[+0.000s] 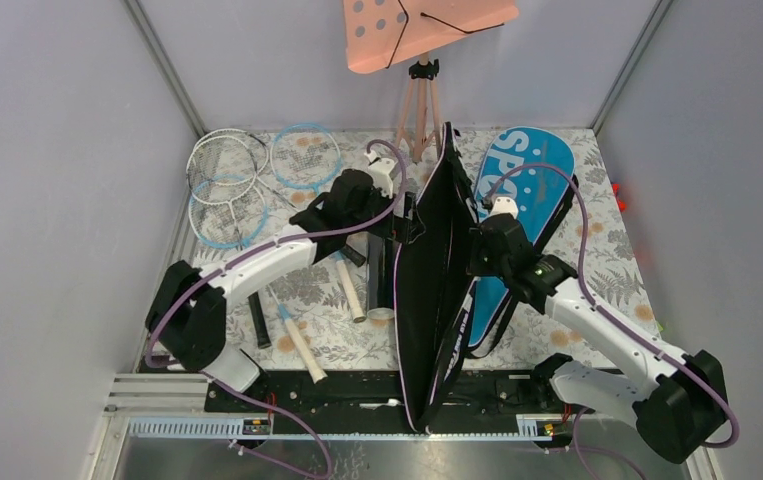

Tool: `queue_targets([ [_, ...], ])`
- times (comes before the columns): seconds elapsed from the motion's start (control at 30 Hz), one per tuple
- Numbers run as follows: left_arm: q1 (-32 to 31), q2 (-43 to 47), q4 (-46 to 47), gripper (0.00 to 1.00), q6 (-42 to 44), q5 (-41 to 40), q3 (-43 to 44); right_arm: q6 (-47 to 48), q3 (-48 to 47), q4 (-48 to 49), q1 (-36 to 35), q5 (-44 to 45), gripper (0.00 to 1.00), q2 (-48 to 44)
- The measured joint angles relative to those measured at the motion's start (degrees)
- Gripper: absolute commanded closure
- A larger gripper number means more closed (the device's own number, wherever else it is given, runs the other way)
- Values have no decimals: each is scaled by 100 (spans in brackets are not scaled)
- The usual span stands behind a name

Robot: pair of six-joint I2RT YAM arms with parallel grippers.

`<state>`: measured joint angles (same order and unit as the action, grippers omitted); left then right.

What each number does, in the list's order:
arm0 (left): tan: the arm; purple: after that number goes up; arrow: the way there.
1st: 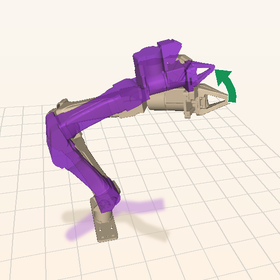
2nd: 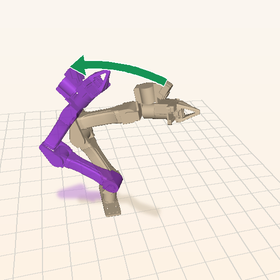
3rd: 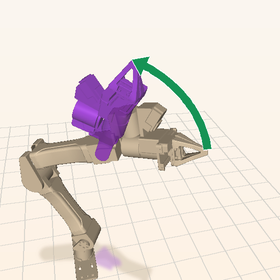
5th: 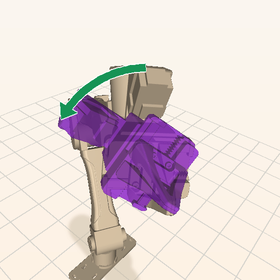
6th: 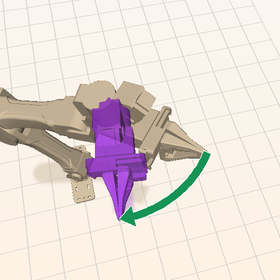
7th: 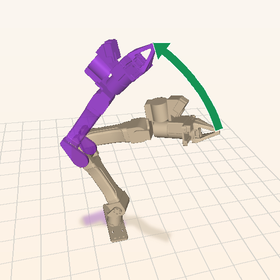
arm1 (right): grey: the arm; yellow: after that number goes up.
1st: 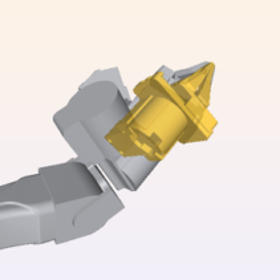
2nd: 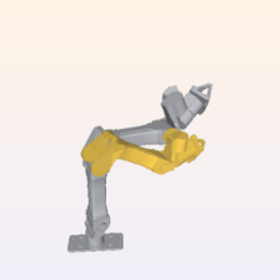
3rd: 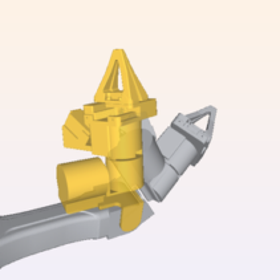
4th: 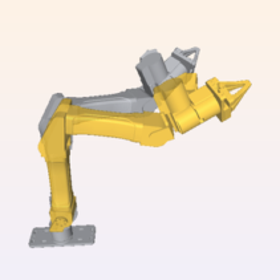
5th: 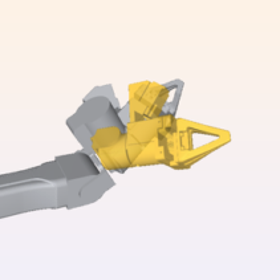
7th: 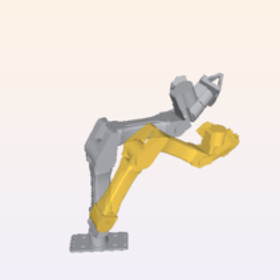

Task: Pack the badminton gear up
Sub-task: Open the racket bag at the center of the board.

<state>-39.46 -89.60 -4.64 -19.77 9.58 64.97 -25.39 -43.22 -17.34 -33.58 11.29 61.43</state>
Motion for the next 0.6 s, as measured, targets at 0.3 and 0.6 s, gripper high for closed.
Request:
queue_targets([
  [0.3, 0, 1259, 125, 1, -42, -44, -584, -20, -2, -562, 0, 57, 100, -741],
  [0.6, 422, 2455, -501, 1, -671, -1834, -1303, 120, -251, -1355, 0, 168, 100, -1108],
])
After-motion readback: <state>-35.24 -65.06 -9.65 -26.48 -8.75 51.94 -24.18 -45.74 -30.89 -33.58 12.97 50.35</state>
